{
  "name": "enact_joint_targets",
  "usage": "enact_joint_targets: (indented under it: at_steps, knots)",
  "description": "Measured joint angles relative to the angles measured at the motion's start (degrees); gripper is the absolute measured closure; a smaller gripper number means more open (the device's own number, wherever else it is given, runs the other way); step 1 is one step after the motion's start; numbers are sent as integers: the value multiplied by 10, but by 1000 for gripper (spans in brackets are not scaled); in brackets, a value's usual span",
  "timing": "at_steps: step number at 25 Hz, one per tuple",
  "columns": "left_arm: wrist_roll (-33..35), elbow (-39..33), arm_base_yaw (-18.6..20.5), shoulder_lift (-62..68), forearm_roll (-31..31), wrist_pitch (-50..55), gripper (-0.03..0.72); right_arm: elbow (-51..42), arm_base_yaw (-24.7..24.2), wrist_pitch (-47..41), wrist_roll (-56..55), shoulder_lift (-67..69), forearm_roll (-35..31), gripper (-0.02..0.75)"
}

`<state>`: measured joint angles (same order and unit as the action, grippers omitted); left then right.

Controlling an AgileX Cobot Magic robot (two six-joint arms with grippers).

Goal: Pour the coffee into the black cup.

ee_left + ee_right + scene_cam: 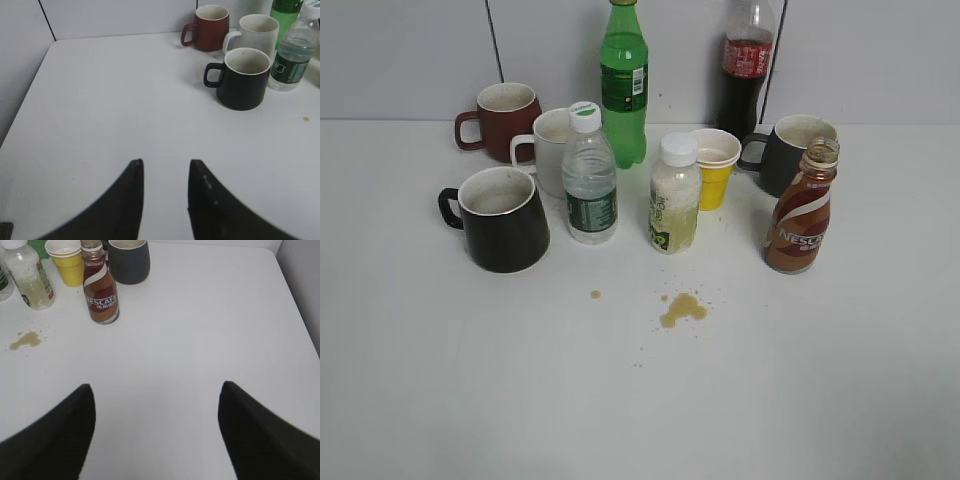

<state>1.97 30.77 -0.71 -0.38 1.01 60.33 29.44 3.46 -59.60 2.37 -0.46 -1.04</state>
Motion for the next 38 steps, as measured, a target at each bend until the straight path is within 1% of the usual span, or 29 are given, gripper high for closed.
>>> enact_joint_targets:
  at_steps: [6, 11, 14, 18, 19, 20, 24, 25, 30, 31, 33, 38]
  knots:
    - [0, 0, -1, 0, 1, 0, 447, 0, 0, 0, 0, -1, 0, 165]
    - [0, 4, -33, 3, 0, -14, 447, 4, 0, 12, 5, 0, -21, 165]
    - [0, 8, -52, 24, -10, -73, 447, 9, 0, 57, 30, 28, -43, 165]
    - [0, -12, -65, 76, -18, -204, 447, 8, 0, 132, 66, 97, -85, 165]
    - [0, -24, -69, 94, -19, -250, 447, 4, 0, 153, 74, 116, -101, 165]
    - [0, -39, -72, 113, -20, -301, 447, 0, 0, 193, 83, 143, -109, 165]
    - [0, -92, -74, 207, -20, -518, 447, -17, 17, 297, 100, 225, -130, 165]
    - [0, -99, -74, 239, -21, -559, 447, -19, 20, 310, 103, 240, -133, 165]
    - [0, -107, -74, 431, -25, -747, 447, -19, 51, 443, 119, 363, -139, 165]
    - [0, -107, -74, 471, -23, -782, 447, -19, 54, 448, 120, 387, -141, 165]
    - [0, -108, -74, 574, -10, -845, 447, -19, 57, 524, 121, 450, -156, 165]
    - [0, -108, -74, 773, 4, -1004, 447, -20, 83, 629, 121, 569, -176, 165]
